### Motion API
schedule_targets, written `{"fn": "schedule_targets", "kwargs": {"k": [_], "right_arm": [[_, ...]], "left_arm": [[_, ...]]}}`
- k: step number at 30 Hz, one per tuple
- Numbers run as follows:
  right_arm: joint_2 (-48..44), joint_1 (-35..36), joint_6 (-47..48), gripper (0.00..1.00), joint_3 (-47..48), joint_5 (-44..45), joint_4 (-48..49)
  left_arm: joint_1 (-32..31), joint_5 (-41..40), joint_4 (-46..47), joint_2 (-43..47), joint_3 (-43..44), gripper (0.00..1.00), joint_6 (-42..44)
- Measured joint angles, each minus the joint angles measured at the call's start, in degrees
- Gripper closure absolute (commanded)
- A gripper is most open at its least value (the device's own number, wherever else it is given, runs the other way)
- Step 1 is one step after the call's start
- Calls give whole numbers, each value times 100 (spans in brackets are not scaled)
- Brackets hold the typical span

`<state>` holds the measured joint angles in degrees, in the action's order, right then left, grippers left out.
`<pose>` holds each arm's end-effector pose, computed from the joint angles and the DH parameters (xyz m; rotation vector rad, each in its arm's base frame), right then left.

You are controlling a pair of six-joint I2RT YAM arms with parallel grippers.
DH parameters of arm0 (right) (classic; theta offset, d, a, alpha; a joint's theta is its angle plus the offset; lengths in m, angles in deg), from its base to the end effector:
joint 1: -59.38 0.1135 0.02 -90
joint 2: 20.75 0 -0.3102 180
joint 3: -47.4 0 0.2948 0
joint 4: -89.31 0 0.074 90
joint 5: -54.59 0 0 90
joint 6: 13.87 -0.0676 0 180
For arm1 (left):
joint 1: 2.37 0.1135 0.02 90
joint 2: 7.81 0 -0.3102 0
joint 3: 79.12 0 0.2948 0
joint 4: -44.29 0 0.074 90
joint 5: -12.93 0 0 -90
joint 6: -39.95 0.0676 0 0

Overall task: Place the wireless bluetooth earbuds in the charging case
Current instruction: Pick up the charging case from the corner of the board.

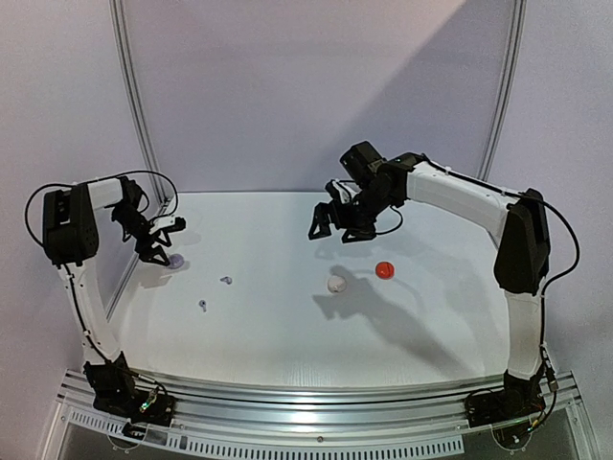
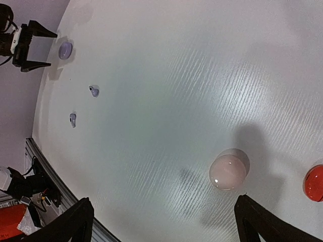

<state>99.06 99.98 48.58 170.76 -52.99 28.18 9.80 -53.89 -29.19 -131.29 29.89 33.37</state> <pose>0.3987 0.3687 0.2840 -0.4325 2.7003 0.7949 0.4762 0.0755 0.1625 1.6378 2.2679 -0.3483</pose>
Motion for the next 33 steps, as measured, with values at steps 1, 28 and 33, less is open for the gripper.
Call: {"fn": "schedule_targets", "kwargs": {"k": [1,28,33], "right_arm": [[0,24,-2,1,20,24,-24],[-7,181,-68,1,138,269,-190],[-33,205,-70,1,138,459,-184]], "left_arm": [[-4,-4,-57,-57,35,18,85],[-216,-289,413,-376,-260,63,446],[-240,-190,487,-243,-382,64,420]]}}
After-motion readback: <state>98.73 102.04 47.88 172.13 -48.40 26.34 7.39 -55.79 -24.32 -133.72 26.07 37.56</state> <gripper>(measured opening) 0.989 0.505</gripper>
